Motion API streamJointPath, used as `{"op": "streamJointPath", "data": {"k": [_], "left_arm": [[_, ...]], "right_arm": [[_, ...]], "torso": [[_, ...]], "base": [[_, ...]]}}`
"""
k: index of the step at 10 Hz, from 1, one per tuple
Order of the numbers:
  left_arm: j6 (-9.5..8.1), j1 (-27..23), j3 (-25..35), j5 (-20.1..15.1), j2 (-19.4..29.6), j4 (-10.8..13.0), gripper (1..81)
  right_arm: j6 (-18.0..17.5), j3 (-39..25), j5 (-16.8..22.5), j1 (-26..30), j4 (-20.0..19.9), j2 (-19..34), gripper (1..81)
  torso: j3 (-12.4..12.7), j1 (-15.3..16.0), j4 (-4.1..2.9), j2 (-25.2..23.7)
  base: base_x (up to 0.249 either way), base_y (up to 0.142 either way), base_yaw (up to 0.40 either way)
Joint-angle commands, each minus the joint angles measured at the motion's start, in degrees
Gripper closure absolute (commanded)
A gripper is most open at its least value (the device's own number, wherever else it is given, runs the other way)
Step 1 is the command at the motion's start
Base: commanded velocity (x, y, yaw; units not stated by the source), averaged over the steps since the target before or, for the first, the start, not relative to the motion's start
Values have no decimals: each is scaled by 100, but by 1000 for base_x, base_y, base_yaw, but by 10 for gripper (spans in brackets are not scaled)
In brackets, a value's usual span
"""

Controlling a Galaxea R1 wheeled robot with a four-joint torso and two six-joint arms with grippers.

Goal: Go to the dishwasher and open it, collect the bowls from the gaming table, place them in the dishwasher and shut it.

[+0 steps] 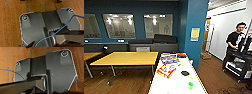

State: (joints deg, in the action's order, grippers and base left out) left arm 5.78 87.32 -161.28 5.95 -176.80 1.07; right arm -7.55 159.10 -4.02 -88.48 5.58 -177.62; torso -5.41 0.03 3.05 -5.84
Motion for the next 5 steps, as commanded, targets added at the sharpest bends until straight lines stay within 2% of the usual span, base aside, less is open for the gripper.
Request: {"op": "streamJointPath", "data": {"k": [1,5], "left_arm": [[-15,-281,8,-261,-5,-46,10],[-15,-263,9,-252,-5,-37,10]], "right_arm": [[-19,-29,253,291,-5,-4,10],[-19,-29,253,291,-5,-4,10]], "torso": [[0,0,0,0],[0,0,0,0]], "base": [[134,0,0],[140,0,0]]}}
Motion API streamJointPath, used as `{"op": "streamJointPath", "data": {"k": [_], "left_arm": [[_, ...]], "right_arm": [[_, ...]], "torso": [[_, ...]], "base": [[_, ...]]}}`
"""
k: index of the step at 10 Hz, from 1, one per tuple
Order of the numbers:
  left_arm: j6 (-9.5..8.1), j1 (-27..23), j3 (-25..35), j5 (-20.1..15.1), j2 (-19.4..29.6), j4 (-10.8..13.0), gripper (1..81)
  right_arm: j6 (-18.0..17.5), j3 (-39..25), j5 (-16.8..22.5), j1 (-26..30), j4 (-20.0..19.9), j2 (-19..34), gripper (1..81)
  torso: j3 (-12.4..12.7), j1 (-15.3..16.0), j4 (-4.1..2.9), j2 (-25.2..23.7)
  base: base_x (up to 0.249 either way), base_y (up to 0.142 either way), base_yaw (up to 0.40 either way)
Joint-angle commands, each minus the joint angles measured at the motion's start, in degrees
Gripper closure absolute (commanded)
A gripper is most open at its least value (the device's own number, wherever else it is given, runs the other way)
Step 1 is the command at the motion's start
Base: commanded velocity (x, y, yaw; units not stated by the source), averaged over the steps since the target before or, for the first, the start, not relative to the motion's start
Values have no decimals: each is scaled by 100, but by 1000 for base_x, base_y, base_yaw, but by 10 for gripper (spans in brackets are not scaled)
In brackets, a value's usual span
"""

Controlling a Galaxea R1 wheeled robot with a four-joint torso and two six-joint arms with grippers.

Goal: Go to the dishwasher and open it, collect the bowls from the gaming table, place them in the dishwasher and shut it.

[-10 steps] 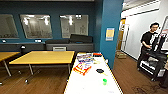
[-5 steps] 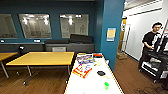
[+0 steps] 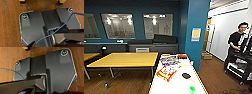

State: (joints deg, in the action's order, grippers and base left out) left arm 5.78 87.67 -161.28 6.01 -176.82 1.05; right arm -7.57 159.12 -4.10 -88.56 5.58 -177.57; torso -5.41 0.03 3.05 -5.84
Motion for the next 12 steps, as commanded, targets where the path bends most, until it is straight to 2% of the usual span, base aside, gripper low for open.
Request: {"op": "streamJointPath", "data": {"k": [1,4,6,7,9,12], "left_arm": [[-7,-299,9,-258,6,-26,10],[-15,-299,9,-276,24,-26,10],[-24,-290,35,-241,59,-17,10],[-24,-290,79,-241,85,-26,10],[-24,-290,175,-241,112,-17,10],[-24,-290,202,-223,103,-17,10]], "right_arm": [[19,-32,260,299,4,-9,10],[10,-84,243,308,-5,60,10],[-34,-515,23,282,-40,386,10],[-60,-998,-100,264,-49,729,10],[-429,-2460,-135,299,-215,1788,10],[-447,-4647,-223,422,-216,3405,10]], "torso": [[0,0,0,0],[-2,9,0,5],[-2,2,0,5],[-2,0,0,2],[-2,0,0,2],[-2,0,0,2]], "base": [[140,0,0],[25,0,0],[0,0,0],[0,0,0],[0,0,0],[0,0,0]]}}
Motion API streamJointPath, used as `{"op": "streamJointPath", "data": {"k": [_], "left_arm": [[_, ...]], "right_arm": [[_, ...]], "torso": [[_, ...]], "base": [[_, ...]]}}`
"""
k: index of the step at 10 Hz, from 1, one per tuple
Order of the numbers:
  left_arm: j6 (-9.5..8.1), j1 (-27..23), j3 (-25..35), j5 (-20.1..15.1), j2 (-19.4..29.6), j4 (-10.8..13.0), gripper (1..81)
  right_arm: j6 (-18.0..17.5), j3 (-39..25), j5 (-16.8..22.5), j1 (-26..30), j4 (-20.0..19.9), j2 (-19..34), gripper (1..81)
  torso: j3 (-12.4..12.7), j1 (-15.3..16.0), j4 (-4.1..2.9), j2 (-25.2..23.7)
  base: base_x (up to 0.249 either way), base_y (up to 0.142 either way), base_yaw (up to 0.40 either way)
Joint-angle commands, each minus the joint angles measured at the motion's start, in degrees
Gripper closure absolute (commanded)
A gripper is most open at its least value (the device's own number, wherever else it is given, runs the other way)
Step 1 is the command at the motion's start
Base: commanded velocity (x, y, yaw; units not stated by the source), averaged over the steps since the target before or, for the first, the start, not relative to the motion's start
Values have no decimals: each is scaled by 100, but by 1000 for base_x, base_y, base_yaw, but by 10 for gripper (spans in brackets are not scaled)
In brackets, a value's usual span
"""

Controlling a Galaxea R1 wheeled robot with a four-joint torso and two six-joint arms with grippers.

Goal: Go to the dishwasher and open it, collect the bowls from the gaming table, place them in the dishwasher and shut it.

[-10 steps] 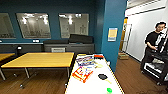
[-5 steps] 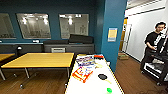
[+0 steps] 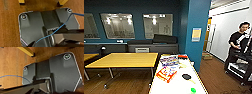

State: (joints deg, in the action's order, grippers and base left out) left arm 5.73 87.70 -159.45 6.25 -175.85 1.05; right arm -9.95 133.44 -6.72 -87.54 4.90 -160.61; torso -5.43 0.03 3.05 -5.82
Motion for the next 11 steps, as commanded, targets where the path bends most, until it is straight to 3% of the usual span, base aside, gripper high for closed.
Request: {"op": "streamJointPath", "data": {"k": [1,3,6,9,11], "left_arm": [[-19,-292,28,-239,6,-17,10],[-28,-292,28,-239,-12,-26,10],[-28,-292,28,-230,-30,-26,10],[-28,-292,28,-230,-38,-26,10],[-28,-292,28,-239,-47,-34,10]], "right_arm": [[-210,-2746,-38,372,-147,2192,10],[-209,-3949,-399,477,-226,3234,10],[-227,-5334,-401,1020,-393,4593,10],[-227,-6302,-217,1918,-726,5684,10],[-227,-6725,282,2673,-1085,6395,10]], "torso": [[0,0,0,0],[0,0,0,0],[0,-2,0,0],[0,-2,0,0],[-141,-2,0,0]], "base": [[0,0,0],[0,0,0],[0,0,0],[0,0,0],[0,0,0]]}}
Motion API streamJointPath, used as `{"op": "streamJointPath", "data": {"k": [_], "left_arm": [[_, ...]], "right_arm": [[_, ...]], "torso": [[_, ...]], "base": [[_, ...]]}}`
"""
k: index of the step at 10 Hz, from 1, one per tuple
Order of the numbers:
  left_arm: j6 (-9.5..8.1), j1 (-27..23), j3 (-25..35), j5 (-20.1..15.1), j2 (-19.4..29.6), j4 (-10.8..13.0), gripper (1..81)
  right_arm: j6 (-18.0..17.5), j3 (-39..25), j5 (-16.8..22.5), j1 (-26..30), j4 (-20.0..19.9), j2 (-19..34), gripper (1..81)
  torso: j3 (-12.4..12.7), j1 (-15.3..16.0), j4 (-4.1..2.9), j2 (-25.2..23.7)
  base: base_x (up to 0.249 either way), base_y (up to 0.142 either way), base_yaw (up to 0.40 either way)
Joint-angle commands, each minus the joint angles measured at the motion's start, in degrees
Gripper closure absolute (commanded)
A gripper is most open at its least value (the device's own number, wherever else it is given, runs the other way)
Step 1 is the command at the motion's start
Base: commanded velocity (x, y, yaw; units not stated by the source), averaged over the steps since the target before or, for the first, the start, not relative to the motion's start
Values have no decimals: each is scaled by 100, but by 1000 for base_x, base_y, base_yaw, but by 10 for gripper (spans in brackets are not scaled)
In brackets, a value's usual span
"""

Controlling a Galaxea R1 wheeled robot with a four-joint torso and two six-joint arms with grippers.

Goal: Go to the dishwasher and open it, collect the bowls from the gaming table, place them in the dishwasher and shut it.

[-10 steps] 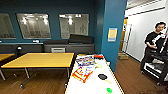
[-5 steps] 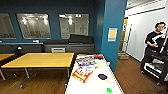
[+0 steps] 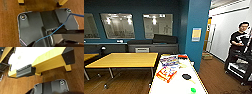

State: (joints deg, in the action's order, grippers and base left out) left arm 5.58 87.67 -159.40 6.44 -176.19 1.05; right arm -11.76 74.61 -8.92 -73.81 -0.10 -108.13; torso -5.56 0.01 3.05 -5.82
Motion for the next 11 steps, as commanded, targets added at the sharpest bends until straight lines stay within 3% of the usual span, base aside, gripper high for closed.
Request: {"op": "streamJointPath", "data": {"k": [1,2,3,6,10,11], "left_arm": [[-13,-281,23,-257,-13,-34,10],[-13,-281,23,-257,-13,-35,10],[-13,-272,23,-248,-13,-35,10],[-22,-272,23,-248,-22,-43,10],[-22,-264,23,-248,-4,-43,10],[-22,-272,23,-248,-4,-43,10]], "right_arm": [[-54,-913,696,1609,-718,1289,10],[-62,-957,969,1943,-893,1370,10],[-72,-967,1121,2188,-983,1379,10],[-80,-888,1648,2979,-1326,1414,10],[-502,-747,2386,4307,-1370,1511,10],[-529,-790,2492,4528,-1370,1502,10]], "torso": [[-214,0,0,0],[-935,0,0,0],[-474,-1,0,0],[-990,0,0,2],[-1641,7,0,6],[-1706,7,0,9]], "base": [[0,0,0],[0,0,0],[0,0,0],[0,0,0],[0,0,0],[0,0,0]]}}
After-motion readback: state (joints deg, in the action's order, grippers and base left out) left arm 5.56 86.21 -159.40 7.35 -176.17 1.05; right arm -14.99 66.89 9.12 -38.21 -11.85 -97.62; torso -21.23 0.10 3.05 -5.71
